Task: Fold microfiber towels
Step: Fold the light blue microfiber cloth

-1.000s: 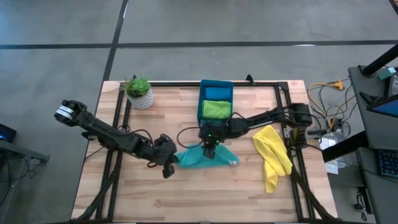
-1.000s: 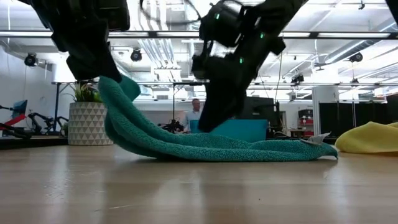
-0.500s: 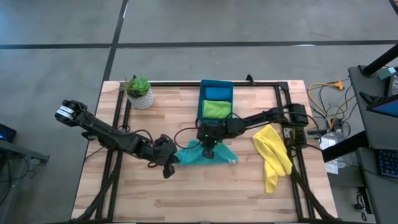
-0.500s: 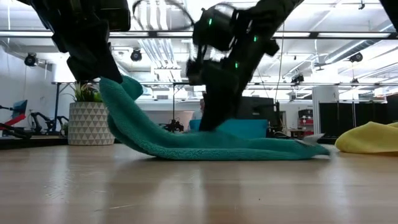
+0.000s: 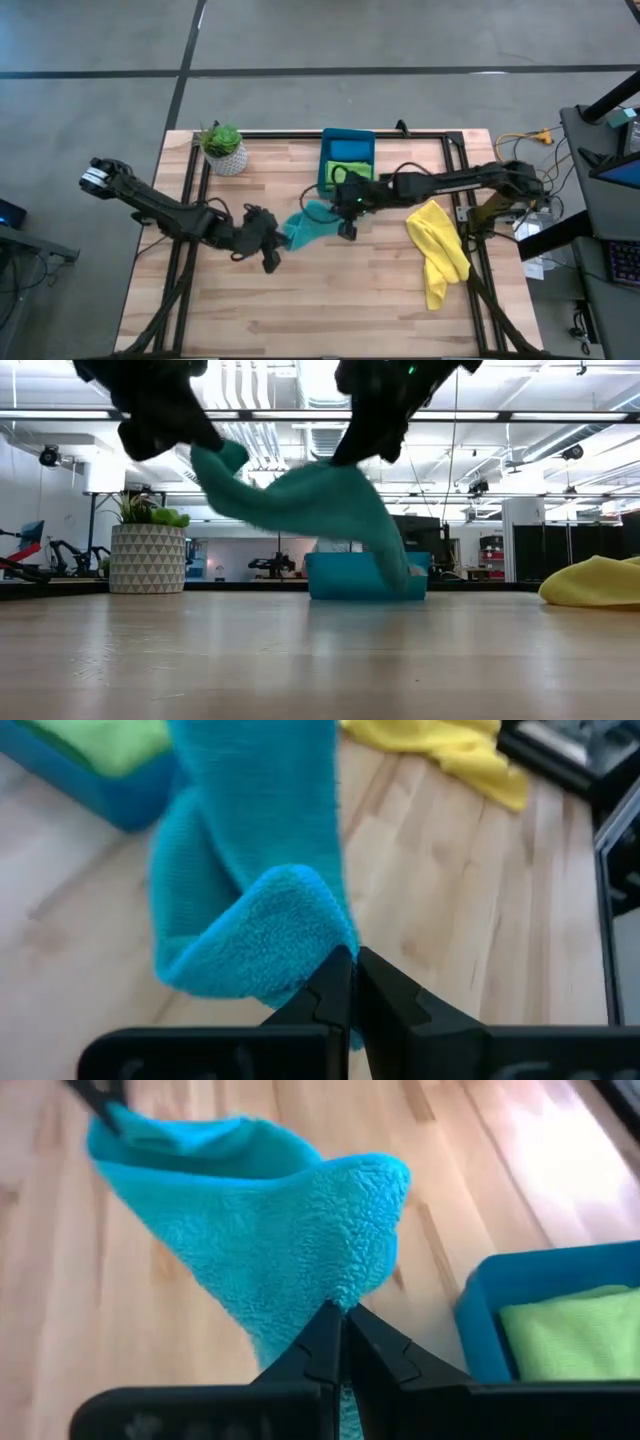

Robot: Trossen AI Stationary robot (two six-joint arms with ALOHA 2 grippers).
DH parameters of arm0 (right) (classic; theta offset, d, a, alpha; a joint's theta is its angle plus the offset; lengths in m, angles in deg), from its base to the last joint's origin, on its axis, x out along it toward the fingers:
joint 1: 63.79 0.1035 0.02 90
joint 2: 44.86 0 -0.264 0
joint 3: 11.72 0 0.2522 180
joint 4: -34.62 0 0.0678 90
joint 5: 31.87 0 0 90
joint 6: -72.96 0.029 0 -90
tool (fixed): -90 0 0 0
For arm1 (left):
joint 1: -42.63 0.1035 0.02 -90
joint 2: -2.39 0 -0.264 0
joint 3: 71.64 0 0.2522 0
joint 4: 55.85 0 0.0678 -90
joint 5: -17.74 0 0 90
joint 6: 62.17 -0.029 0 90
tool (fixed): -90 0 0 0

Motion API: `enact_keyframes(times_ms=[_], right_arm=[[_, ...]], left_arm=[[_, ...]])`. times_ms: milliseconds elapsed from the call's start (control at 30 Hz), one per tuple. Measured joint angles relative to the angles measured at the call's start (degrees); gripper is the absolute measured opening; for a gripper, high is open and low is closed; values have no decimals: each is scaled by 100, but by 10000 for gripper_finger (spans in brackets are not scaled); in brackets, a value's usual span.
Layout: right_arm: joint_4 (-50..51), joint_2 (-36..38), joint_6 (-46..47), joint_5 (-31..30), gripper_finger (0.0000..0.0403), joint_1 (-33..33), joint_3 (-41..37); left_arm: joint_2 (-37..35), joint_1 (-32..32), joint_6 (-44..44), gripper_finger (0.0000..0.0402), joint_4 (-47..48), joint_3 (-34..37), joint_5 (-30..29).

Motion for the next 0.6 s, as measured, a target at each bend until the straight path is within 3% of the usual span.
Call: enact_keyframes(times_ms=[200,267,400,467,500,600], right_arm=[[261,569,-21,307,9,314,-50],[386,645,368,117,9,540,-52],[230,786,169,-1264,9,1283,-51],[436,799,619,-2347,8,1532,-45],[561,799,859,-2547,8,1552,-79],[18,733,312,-1527,8,1543,-97]], left_arm=[[-377,179,-103,0,-6,14,-63],[-418,216,-112,0,-29,14,-68],[-458,238,-209,0,-54,16,-68],[-436,239,-210,0,-45,16,-68],[-424,239,-211,0,-47,16,-68],[-326,244,-214,0,-172,16,-68]])
